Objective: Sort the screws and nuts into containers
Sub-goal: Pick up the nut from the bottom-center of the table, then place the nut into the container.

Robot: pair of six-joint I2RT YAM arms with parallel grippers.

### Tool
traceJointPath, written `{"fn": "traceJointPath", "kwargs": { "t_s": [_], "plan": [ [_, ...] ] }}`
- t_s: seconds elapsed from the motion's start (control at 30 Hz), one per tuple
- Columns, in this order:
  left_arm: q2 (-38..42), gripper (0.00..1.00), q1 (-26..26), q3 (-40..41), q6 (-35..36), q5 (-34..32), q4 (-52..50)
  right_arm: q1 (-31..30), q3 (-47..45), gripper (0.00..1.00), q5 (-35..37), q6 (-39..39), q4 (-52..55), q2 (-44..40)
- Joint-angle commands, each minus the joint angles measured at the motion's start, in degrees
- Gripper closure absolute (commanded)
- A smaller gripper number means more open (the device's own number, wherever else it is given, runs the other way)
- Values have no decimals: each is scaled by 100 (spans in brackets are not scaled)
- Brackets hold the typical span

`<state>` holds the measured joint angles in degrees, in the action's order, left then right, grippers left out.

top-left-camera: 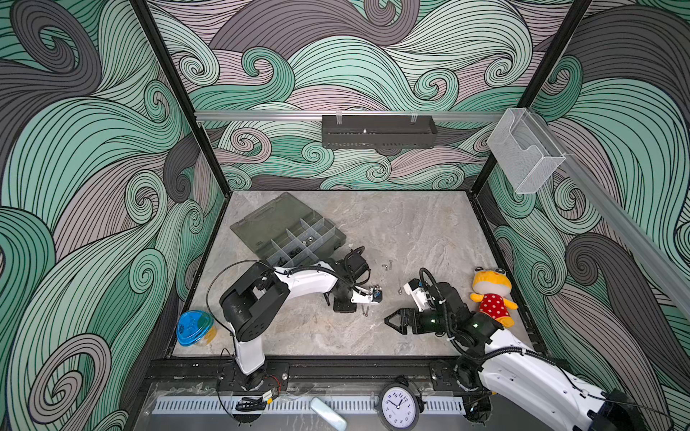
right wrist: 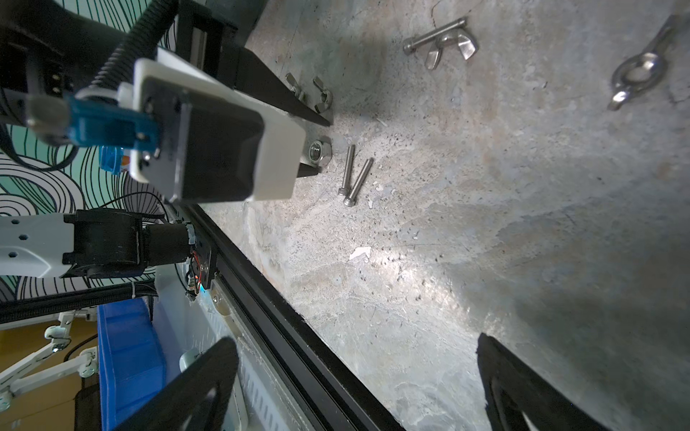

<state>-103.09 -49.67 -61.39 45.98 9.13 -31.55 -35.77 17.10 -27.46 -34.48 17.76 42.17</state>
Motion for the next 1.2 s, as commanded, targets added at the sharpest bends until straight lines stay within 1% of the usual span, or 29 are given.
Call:
{"fn": "traceJointPath", "kwargs": {
  "t_s": [0.0, 0.1, 0.23, 0.33, 0.47, 0.57, 0.63, 0.7, 0.8, 0.93, 1.03, 1.17],
  "plan": [
    [-130, 62, -64, -145, 87, -38, -160, 4, 64, 0, -53, 89, -71, 28],
    [-168, 69, -69, -222, -45, -167, -114, 6, 138, 0, -46, 123, -53, 75],
    [15, 73, -31, -206, -159, -332, 60, 8, 238, 0, 16, 151, -37, 124],
    [374, 74, 129, -49, -310, -148, 323, 18, 362, 0, 319, 161, 113, 62],
    [917, 77, 639, 108, -600, 405, 524, 96, 500, 0, 536, 167, 110, -51],
    [1326, 78, 1146, 251, -813, 725, 716, 193, 709, 0, 500, 265, 53, 101],
    [1555, 78, 1520, 344, -1031, 747, 965, 252, 886, 0, 429, 356, -6, 342],
    [1629, 78, 1825, 311, -1200, 539, 1093, 277, 1050, 0, 356, 411, -123, 599],
    [1400, 78, 2285, -30, -1353, 96, 927, 289, 1286, 0, 231, 451, -312, 1014],
    [719, 78, 2830, -738, -1757, -696, 565, 292, 1663, 0, 138, 525, -390, 1522],
    [357, 78, 3047, -1079, -1981, -886, 509, 290, 1887, 0, 63, 596, -395, 1770],
    [-17, 78, 3248, -1474, -2295, -1046, 517, 298, 1864, 0, 102, 604, -443, 1849]
  ]
}}
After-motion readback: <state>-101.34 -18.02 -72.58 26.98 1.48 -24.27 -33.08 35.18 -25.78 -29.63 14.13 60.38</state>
